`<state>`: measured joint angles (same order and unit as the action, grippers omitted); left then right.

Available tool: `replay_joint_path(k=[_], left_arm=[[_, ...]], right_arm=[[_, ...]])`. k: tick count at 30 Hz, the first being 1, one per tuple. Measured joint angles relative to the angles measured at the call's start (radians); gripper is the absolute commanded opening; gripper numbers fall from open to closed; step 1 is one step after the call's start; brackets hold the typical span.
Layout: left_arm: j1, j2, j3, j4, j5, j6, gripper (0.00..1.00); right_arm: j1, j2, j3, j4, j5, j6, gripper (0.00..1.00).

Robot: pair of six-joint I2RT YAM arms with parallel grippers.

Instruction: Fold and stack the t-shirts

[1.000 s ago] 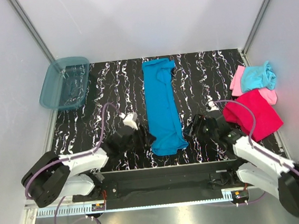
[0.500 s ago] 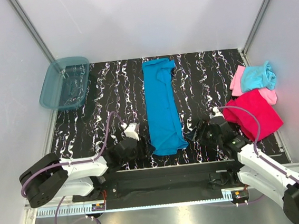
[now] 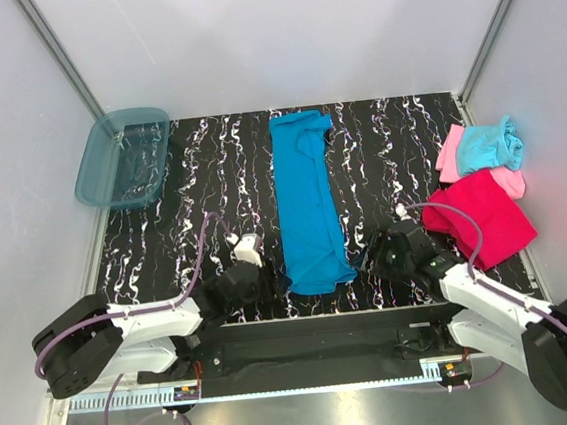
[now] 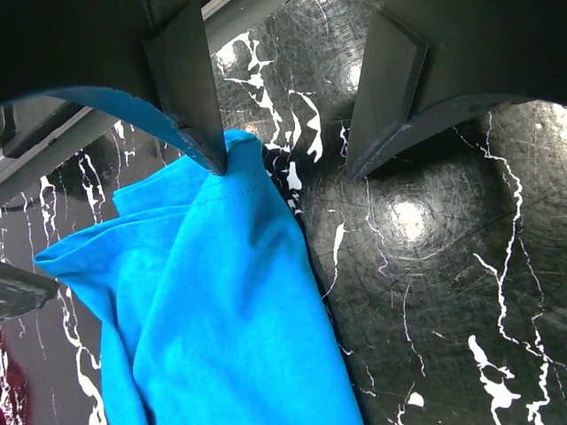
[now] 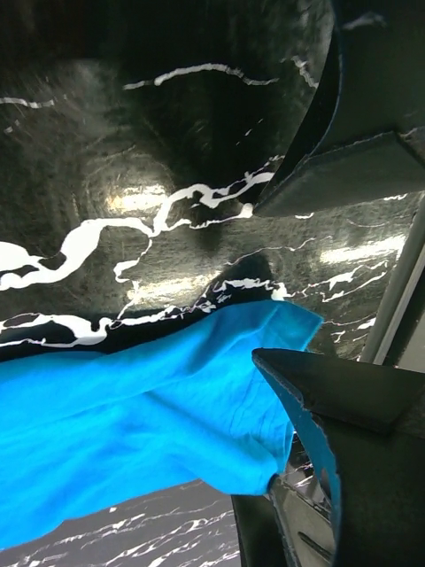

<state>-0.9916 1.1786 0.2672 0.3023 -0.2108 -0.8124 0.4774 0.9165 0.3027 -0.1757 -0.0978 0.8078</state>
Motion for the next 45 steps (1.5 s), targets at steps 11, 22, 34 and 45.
replay_joint_path(k=[11,22,34,45], left_arm=[[-0.005,0.021,0.0,0.001,0.0,-0.006,0.59],[-0.005,0.05,0.014,0.017,0.0,-0.004,0.54],[-0.005,0.038,0.014,-0.01,-0.002,-0.003,0.0],[-0.006,-0.07,0.014,-0.076,-0.006,0.009,0.0]], right_arm=[[0.089,0.239,0.043,0.222,-0.051,0.04,0.67],[0.297,0.369,0.087,0.34,0.0,0.121,0.63],[0.336,0.364,0.07,0.3,0.047,0.154,0.13],[0.34,0.311,0.06,0.236,0.062,0.164,0.0]])
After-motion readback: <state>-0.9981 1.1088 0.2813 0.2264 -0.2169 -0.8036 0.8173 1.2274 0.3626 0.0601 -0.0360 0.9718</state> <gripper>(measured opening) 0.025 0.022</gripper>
